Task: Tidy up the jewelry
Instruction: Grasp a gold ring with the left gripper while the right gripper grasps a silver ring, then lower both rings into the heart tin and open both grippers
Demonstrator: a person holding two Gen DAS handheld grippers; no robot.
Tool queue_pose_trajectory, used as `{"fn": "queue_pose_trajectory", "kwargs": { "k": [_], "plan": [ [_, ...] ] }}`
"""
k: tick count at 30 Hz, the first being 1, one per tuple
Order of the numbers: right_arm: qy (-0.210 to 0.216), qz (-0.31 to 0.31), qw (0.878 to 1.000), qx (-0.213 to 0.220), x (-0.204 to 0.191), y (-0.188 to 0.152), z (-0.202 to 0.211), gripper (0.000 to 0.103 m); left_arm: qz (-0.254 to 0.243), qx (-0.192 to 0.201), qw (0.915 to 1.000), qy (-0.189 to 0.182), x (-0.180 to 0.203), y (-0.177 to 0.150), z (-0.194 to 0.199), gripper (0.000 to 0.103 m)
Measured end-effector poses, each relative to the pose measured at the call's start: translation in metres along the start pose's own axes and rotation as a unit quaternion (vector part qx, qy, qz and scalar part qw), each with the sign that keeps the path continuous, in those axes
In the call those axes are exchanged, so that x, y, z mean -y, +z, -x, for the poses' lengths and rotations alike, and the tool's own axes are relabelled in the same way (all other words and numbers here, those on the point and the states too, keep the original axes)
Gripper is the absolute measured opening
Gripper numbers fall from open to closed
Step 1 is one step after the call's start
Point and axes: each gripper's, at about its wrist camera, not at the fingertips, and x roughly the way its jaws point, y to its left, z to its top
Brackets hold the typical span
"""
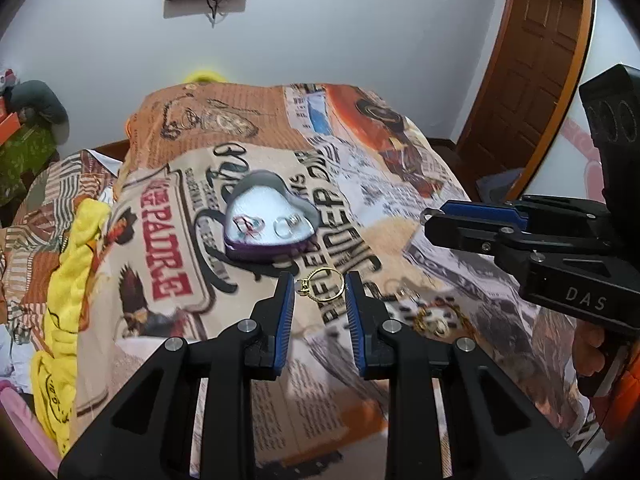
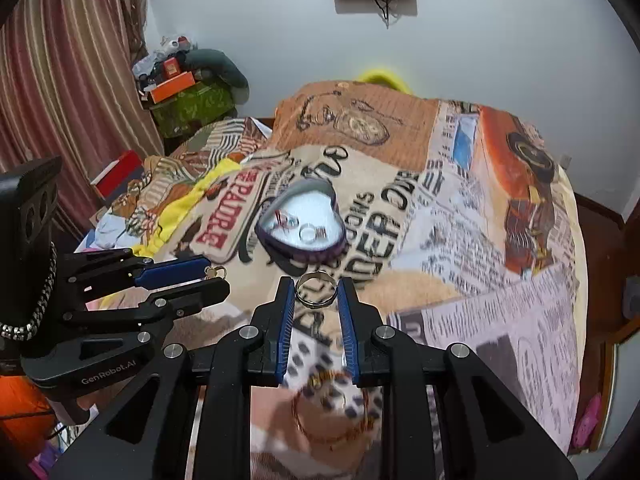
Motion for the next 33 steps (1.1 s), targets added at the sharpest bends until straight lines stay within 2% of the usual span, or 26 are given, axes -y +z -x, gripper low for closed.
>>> {"fn": "queue_pose_trajectory", "kwargs": {
  "k": [7, 14, 23, 33],
  "plan": [
    [0.0, 0.001, 1.0, 0.003, 0.0, 0.02, -0.021, 0.02, 0.016, 0.009, 0.9998, 0.012, -0.022, 0.018, -0.008, 0.025],
    [0.006, -0.003, 1.0, -0.011, 0.005, 0.034, -0.047, 0.02, 0.029, -0.003, 0.9995, 0.016, -0.043, 0.032, -0.032, 0.025],
    [0.013, -0.01, 0.999, -0.035, 0.015, 0.053, -0.081, 0.02, 0.016, -0.031, 0.9993, 0.017, -0.051, 0.045, -0.069, 0.025],
    [0.038, 0.002, 0.997, -0.063, 0.008, 0.065, -0.111, 0.02, -0.004, -0.052, 0.9984, 0.023, -0.05, 0.046, -0.093, 0.025]
  ]
}}
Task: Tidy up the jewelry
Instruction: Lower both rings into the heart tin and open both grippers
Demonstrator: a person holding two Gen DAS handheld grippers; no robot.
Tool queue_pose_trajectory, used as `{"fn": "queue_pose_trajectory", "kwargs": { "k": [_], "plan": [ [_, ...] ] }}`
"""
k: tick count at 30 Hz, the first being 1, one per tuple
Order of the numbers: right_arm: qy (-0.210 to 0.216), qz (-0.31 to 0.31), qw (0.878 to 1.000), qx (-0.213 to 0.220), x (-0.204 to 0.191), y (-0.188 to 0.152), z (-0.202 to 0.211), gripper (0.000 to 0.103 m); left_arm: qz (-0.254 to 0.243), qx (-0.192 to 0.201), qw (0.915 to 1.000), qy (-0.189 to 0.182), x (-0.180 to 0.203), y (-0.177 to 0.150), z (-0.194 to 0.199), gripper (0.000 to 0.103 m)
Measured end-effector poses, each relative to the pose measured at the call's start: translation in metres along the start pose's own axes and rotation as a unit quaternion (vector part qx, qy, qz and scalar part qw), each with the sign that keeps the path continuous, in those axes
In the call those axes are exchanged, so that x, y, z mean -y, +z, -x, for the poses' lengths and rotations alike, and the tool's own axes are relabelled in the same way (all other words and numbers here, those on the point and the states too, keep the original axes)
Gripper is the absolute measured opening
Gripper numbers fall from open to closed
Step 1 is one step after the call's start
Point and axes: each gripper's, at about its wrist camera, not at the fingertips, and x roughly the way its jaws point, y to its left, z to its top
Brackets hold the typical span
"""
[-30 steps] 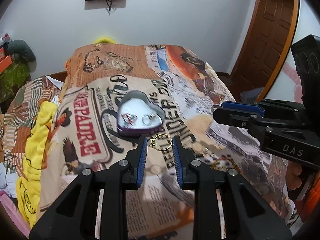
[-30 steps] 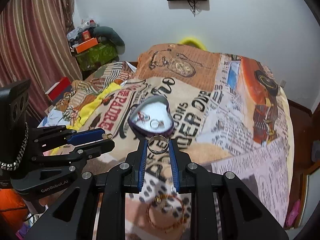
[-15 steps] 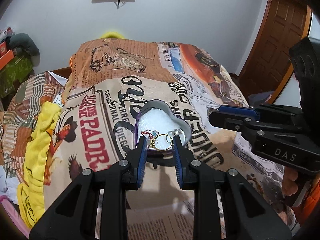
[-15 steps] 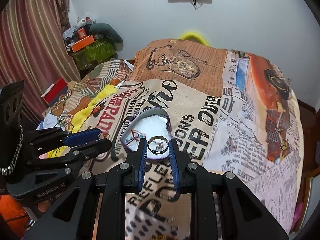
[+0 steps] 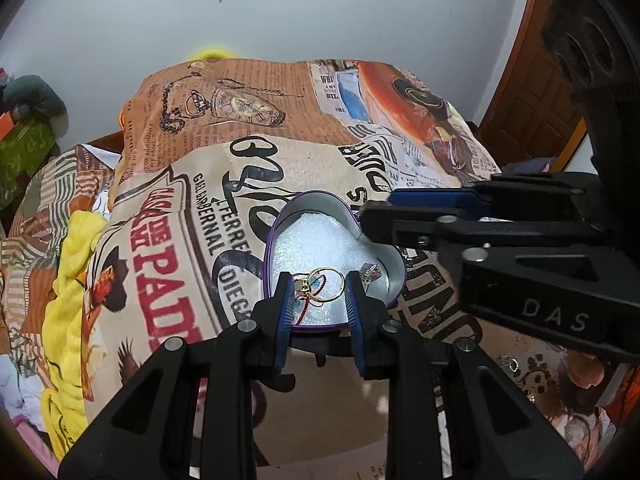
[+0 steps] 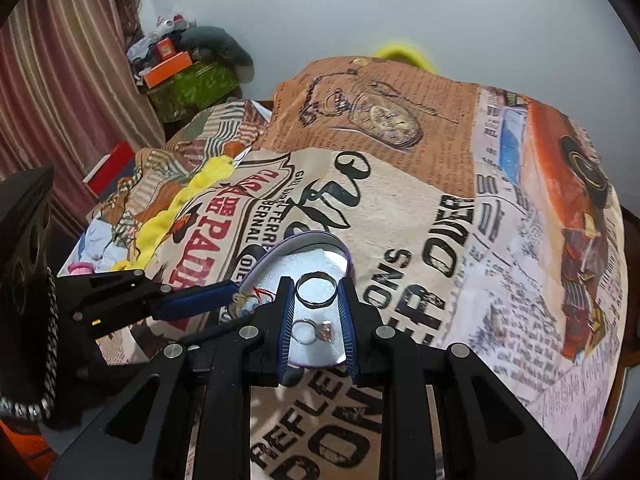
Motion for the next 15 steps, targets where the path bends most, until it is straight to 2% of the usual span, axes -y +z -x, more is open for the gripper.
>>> {"fn": "queue_pose_trajectory", "kwargs": {
  "k": [5, 15],
  "plan": [
    [0.016, -0.013, 1.0, -0.014, 0.002, 0.001, -0.01, 0.02, 0.005, -0.005, 1.0, 0.005, -0.005, -0.001, -0.004, 0.025],
    [0.01, -0.013, 1.0, -0.02, 0.003, 0.0, -0.014, 0.02, 0.018, -0.006, 0.9998, 0.007, -0.015, -0.001, -0.004, 0.025]
  ]
}}
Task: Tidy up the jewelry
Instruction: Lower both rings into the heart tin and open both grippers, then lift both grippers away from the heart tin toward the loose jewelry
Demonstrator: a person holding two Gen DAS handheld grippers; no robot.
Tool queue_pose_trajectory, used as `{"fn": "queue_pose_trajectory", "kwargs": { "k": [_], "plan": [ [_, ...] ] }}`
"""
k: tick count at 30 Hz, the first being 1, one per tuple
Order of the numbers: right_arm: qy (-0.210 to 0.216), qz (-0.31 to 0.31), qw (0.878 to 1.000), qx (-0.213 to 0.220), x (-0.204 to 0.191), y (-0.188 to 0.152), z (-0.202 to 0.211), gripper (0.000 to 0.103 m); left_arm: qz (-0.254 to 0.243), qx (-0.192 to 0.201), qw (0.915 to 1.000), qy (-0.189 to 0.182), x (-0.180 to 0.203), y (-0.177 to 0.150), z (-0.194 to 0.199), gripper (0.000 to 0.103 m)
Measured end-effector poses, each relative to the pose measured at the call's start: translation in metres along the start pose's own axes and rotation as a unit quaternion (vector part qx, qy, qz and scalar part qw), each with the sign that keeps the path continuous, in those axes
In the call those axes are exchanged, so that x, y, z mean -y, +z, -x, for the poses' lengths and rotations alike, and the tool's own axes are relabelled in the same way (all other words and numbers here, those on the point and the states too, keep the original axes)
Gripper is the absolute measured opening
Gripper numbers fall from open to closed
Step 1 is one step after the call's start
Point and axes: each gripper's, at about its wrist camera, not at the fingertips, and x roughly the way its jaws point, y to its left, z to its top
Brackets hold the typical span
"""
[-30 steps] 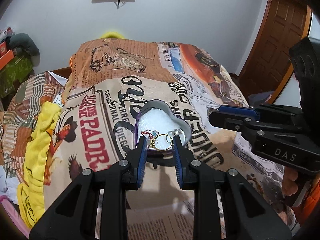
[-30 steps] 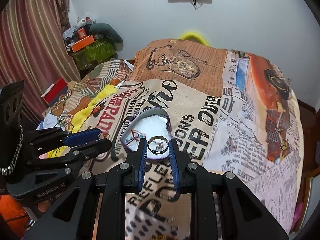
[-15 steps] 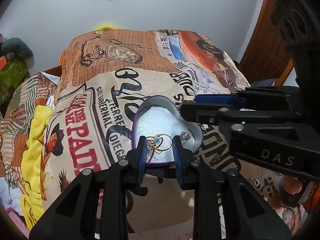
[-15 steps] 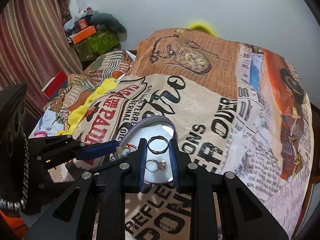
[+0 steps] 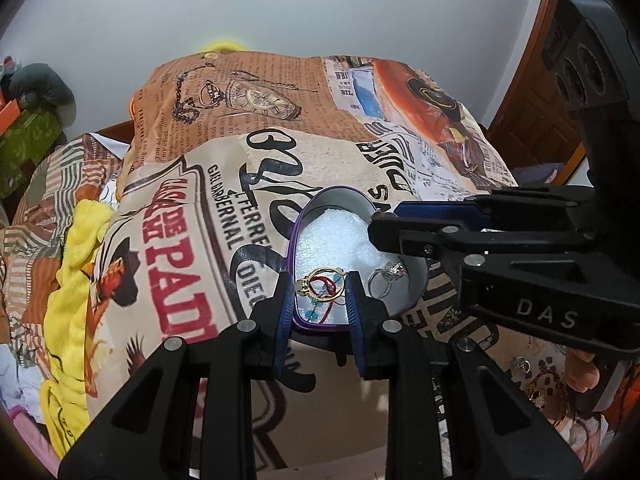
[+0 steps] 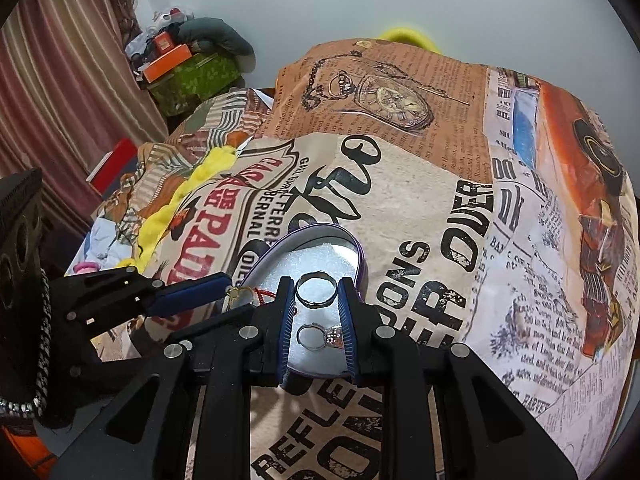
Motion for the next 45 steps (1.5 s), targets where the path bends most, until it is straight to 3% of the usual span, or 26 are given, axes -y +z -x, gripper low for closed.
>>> {"fn": "queue_pose_trajectory", "kwargs": {
  "k": [9, 17, 29, 45],
  "plan": [
    [-0.003, -0.001, 1.0, -0.004, 0.002, 0.0, -0.005, 0.02, 0.0, 0.0, 1.0, -0.001, -0.001, -0.001, 0.001, 0.028],
    [-0.008, 0.011, 1.0, -0.011, -0.003, -0.001, -0.01, 0.02, 0.028, 0.013, 0.9994, 0.016, -0.026, -0.004, 0.014, 0.033],
    [-0.044, 0.054, 0.997, -0.024, -0.019, -0.005, -0.016, 0.02, 0.018, 0.008, 0.9992, 0.034, -0.031, -0.012, 0.018, 0.033],
    [-0.068, 0.039, 0.997, 0.018, -0.011, -0.021, 0.049, 0.02, 0.003, 0.024, 0.9995, 0.021, 0.004, -0.009, 0.056, 0.034]
  ]
}}
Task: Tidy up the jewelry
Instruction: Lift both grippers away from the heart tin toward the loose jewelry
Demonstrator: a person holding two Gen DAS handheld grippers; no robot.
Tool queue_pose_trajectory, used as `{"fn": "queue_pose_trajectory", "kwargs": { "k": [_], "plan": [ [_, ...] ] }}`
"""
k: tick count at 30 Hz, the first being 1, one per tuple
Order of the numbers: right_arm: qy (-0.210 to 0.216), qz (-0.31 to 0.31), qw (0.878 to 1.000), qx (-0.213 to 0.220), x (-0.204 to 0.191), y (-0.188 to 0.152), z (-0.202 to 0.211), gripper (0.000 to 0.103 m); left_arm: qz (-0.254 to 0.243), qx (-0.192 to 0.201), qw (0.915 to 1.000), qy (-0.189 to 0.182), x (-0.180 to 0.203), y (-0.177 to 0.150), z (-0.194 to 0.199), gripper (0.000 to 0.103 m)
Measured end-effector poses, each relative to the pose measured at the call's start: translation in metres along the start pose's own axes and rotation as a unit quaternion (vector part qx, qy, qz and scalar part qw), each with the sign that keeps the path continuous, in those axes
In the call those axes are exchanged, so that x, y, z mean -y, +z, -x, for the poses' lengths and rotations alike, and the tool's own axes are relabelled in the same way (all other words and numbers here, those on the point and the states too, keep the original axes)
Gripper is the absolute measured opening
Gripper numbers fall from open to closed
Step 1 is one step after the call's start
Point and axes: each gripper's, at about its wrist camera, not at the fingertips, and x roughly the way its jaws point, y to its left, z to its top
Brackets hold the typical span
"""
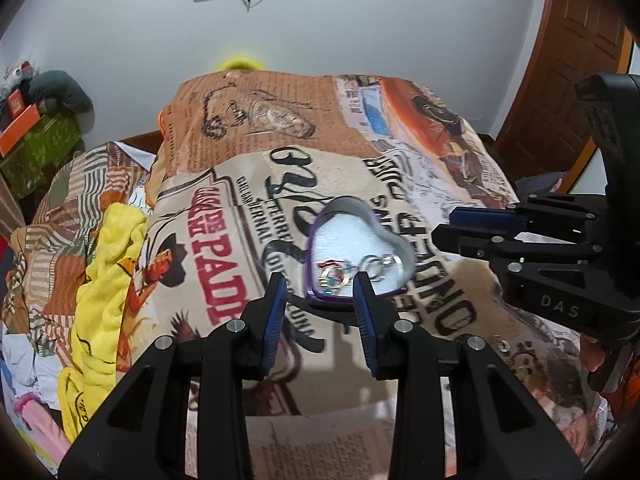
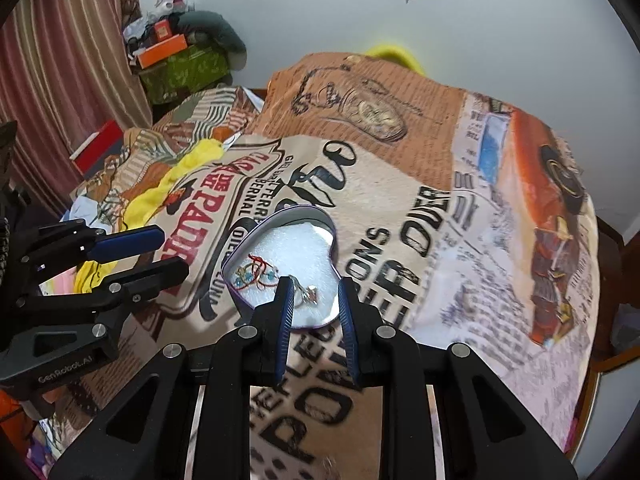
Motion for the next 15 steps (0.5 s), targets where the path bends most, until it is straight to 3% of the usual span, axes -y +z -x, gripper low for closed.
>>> {"fn": "queue_pose_trajectory", "kwargs": {
  "k": [8, 15],
  "plan": [
    [-0.012, -0.029, 0.999, 0.026, 0.025, -0.022, 0.042, 0.02, -0.022, 0.0, 0.9996, -0.018, 0.036, -0.003, 0.012, 0.037],
    [-0.014, -0.057, 0.998, 0.02, 0.047, -0.049, 0.054, 0.02, -0.043, -0.018, 0.9982, -0.038, 0.069, -0.015, 0.008, 0.037]
  ]
}}
